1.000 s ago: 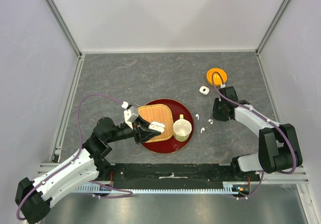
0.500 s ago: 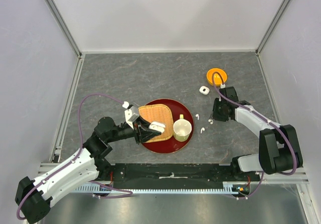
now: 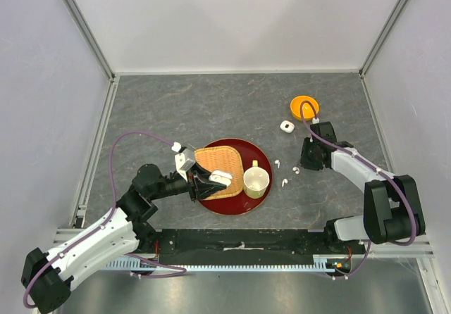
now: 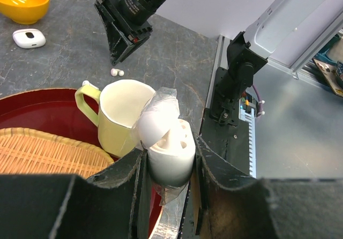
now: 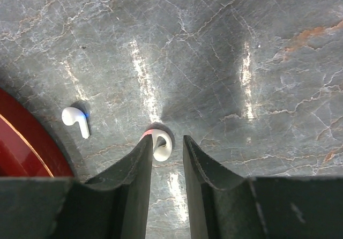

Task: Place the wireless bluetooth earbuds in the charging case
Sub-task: Pick up the earbud from the center of the board.

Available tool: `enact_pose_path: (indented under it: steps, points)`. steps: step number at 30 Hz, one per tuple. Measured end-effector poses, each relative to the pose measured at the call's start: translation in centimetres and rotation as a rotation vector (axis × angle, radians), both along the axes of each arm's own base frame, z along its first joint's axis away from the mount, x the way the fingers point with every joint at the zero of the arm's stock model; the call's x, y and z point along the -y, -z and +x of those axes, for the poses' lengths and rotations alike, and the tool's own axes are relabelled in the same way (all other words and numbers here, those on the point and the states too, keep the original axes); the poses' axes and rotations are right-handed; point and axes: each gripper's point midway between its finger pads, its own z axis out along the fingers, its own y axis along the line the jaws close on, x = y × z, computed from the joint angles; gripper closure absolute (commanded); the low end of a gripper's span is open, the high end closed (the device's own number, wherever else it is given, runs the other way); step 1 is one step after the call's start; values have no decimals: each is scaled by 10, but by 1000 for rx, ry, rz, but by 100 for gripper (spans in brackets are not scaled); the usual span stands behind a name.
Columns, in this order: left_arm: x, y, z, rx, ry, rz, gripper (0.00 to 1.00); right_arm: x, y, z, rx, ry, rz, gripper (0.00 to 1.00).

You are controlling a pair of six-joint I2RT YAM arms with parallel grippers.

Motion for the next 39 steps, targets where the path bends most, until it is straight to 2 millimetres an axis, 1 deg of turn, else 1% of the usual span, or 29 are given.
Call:
enact_pose_path:
  steps: [8,19,27,39]
  points:
    - [-2,-6,-1,16,-2,-15,98,-4,7,-3,-30,-14,17,64]
    - [-2,-7,-1,21,-3,-18,98,-9,9,4,-14,-25,44,65]
    - [-3,-9,-1,27,-9,-25,98,-12,9,2,-18,-32,57,65]
    - [-3,-8,0,25,-14,-23,98,-14,8,0,-18,-37,74,68]
